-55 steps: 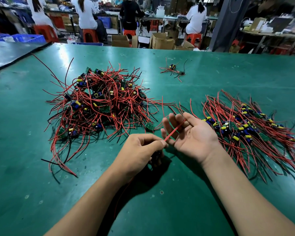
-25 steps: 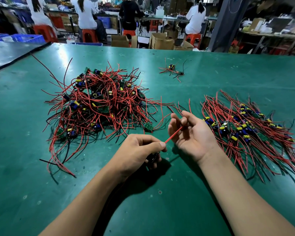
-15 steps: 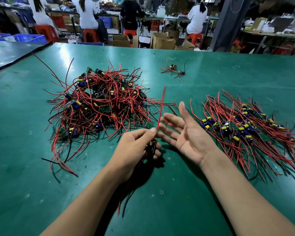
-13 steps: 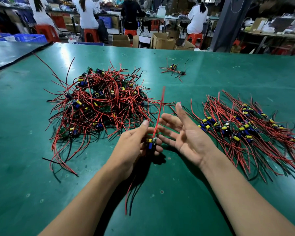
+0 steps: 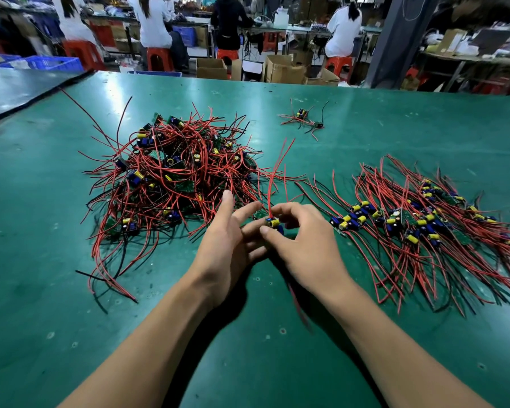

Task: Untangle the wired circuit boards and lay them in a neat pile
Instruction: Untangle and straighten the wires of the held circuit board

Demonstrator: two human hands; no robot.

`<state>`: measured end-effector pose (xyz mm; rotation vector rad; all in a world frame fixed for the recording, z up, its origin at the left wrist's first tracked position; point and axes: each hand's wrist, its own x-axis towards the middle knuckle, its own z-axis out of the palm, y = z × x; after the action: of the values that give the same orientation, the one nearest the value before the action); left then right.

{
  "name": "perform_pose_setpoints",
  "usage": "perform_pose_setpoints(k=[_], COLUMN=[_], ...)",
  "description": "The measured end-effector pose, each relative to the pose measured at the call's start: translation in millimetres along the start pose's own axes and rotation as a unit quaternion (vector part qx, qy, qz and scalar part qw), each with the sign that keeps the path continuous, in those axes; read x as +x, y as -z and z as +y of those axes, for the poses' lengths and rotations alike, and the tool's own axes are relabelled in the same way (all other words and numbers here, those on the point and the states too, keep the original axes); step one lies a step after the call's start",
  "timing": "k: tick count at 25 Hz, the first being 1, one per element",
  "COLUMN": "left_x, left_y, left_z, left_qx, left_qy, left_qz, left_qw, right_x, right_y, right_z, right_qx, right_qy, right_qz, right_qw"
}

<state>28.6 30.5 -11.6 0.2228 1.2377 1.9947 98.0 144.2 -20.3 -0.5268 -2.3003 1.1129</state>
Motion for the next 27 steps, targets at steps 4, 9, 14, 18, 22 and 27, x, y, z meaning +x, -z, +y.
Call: perform_pose_setpoints(k=[4,9,14,18,22,27], left_x=[-2,0,1,2,-1,-4], left_y=[-5,-3,-2,1,0,-3], left_z=[-2,0,4,3,2,-1], left_qx=[0.012,0.006,0.053,0.056,0.090,0.100], left_qy=[-0.021,-0.034,0.015,0.020,0.013,-0.013], left_qz=[0.018,0.075,0.049,0.034,0.014,0.020], left_qw=[1.000,0.997,0.997,0.998,0.996,0.995], right_x=[13,21,15,9,9,8], right_y=[18,48,32,11,10,23], right_z=[10,25,16,19,21,17], right_qx=[-0.043,-0.261,-0.206,-0.187,-0.188,-0.245], right_qy=[-0.025,-0.093,0.023,0.019,0.015,-0.049], right_qz=[0.062,0.084,0.069,-0.051,-0.067,-0.050], right_qw=[0.997,0.957,0.976,0.981,0.980,0.967])
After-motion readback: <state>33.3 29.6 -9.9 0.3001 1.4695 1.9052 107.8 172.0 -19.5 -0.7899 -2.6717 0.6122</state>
